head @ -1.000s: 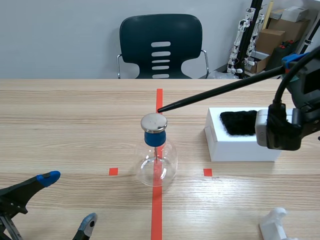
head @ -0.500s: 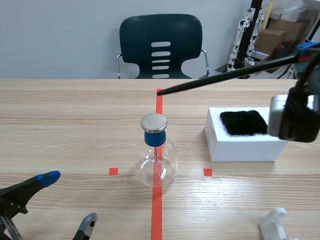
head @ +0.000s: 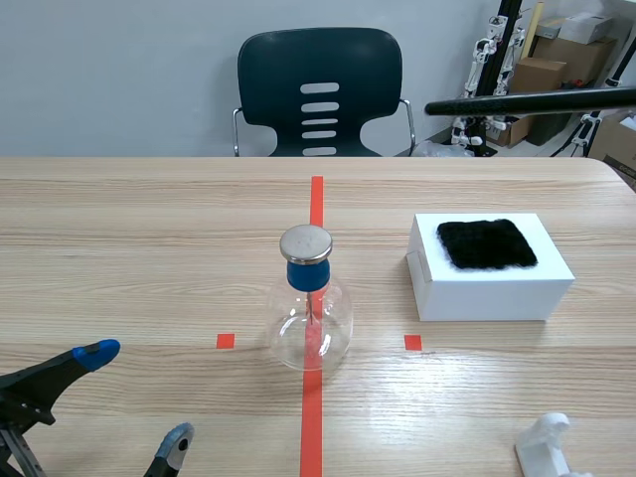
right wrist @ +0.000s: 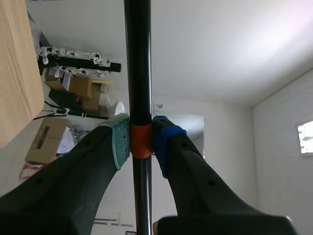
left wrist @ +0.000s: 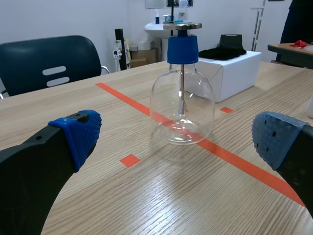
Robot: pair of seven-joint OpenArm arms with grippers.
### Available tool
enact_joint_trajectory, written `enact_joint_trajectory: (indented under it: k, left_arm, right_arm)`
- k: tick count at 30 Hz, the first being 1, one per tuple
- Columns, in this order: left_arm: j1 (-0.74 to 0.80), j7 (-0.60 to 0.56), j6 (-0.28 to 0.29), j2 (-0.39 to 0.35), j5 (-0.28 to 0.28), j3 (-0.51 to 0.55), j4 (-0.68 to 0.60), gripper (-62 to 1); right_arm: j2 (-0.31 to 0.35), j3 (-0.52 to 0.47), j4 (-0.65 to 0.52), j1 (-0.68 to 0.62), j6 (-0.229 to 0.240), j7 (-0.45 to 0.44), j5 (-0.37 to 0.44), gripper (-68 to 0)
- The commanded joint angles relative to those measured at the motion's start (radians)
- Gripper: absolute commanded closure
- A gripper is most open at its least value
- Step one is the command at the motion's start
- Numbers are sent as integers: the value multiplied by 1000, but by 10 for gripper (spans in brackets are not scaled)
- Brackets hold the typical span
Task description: Do the electroscope experiment. hold the rod still at the electroscope
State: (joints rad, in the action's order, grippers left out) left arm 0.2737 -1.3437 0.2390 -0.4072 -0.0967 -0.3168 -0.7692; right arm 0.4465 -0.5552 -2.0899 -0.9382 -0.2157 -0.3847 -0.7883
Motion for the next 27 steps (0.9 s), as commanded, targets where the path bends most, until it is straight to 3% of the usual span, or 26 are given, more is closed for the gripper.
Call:
enact_joint_trajectory:
  k: [1, 6, 11, 27]
  left_arm:
    - [0, -21, 3, -1, 6, 1, -11, -623]
    - [0, -21, 3, -1, 6, 1, -11, -623]
    - [0, -21, 3, -1, 6, 1, -11, -623]
    - [0, -21, 3, -1, 6, 1, -11, -623]
  right_arm:
    - [-36, -36, -5, -11, -13, -38, 28, -11]
    - [-150, -146, 6, -55, -8, -187, 108, -11]
    - [-220, -199, 53, -63, 7, -294, 146, -11]
    - [-306, -219, 186, -63, 6, -532, 136, -11]
